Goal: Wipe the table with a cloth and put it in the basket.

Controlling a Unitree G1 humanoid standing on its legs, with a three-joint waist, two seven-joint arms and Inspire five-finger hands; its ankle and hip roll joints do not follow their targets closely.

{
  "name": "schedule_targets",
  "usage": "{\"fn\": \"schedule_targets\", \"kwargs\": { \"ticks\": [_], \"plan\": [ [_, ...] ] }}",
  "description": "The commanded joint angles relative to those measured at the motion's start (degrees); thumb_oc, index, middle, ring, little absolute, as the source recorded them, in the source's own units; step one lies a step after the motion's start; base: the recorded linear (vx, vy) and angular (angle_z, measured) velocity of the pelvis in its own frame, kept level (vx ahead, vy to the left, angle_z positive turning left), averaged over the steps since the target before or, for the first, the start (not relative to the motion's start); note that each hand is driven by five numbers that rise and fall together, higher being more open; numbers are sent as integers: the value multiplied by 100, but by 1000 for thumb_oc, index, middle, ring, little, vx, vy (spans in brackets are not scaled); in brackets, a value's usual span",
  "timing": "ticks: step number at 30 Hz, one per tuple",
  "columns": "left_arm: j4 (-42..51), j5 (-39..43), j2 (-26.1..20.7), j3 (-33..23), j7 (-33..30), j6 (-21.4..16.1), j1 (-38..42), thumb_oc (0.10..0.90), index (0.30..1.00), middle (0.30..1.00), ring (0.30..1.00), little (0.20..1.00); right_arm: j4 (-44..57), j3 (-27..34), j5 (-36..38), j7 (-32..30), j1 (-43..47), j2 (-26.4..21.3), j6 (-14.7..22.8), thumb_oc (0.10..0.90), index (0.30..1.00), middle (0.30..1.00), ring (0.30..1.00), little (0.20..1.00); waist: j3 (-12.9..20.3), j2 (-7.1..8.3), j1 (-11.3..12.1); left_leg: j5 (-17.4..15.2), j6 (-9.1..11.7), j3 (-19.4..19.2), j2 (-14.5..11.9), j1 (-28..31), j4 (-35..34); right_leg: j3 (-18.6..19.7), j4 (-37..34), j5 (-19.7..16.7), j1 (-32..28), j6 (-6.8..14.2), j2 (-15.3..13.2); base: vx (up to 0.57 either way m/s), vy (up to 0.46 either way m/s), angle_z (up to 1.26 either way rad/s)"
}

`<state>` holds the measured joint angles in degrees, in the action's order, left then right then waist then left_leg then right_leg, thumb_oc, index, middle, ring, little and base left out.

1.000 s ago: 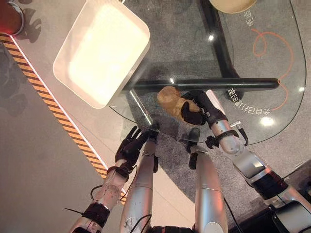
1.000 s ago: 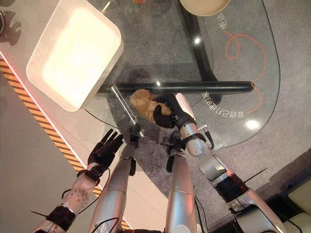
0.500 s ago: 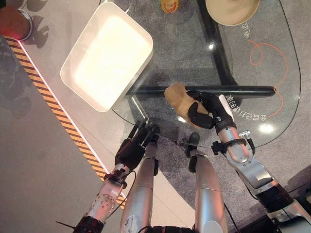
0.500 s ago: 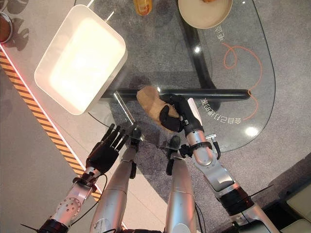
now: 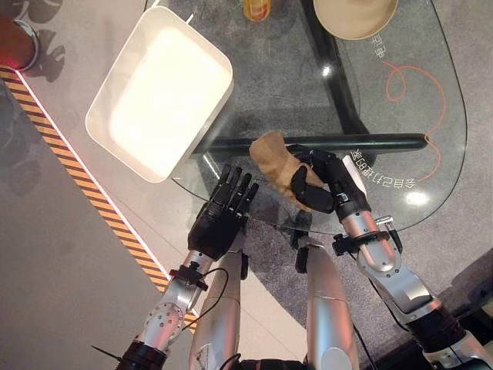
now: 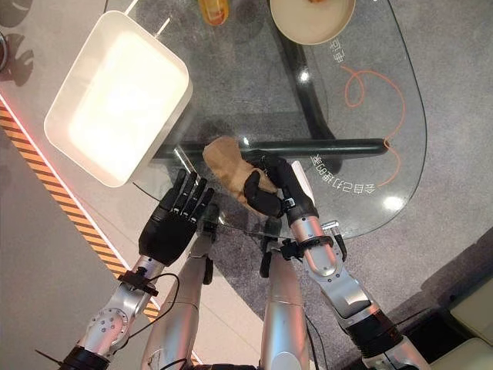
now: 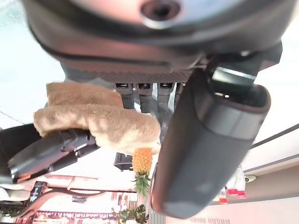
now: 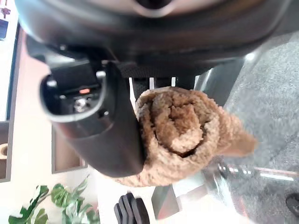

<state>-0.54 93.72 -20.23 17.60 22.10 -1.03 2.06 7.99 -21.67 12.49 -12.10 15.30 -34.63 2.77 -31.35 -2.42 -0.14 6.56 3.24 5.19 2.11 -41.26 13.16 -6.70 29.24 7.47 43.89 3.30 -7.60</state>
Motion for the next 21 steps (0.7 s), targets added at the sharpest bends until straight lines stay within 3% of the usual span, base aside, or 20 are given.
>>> {"fn": "schedule_targets", "kwargs": {
  "ticks": [1, 12, 17, 21],
  "plan": [
    [889, 117, -158, 122, 266, -96, -67, 800, 900, 900, 900, 900, 1579, -132, 160, 449, 405, -33, 945, 100, 300, 300, 300, 200, 155, 132, 55, -776, -322, -707, 199, 8, 757, -65, -852, -694, -261, 47, 467, 0, 0, 0],
    [979, -83, -245, 225, -256, -150, 131, 800, 900, 900, 900, 900, 1775, -387, 157, 92, 699, -41, 1160, 100, 300, 300, 300, 200, 155, 172, 48, -770, -325, -697, 221, -44, 782, -9, -889, -739, -216, 63, 491, 0, 0, 0],
    [1090, -378, -328, 233, -610, 133, 94, 800, 900, 900, 900, 900, 1891, -363, -29, -6, 674, -144, 1059, 100, 300, 300, 300, 200, 155, 139, 45, -765, -322, -704, 213, -55, 789, -2, -903, -748, -212, 58, 475, 0, 0, 0],
    [1027, -318, -359, 248, -699, 120, 87, 800, 900, 900, 900, 900, 1855, -346, 11, -249, 691, -139, 1128, 100, 300, 300, 300, 200, 155, 128, 43, -771, -323, -706, 213, -54, 792, 3, -901, -746, -201, 65, 472, 0, 0, 0]
  ]
}}
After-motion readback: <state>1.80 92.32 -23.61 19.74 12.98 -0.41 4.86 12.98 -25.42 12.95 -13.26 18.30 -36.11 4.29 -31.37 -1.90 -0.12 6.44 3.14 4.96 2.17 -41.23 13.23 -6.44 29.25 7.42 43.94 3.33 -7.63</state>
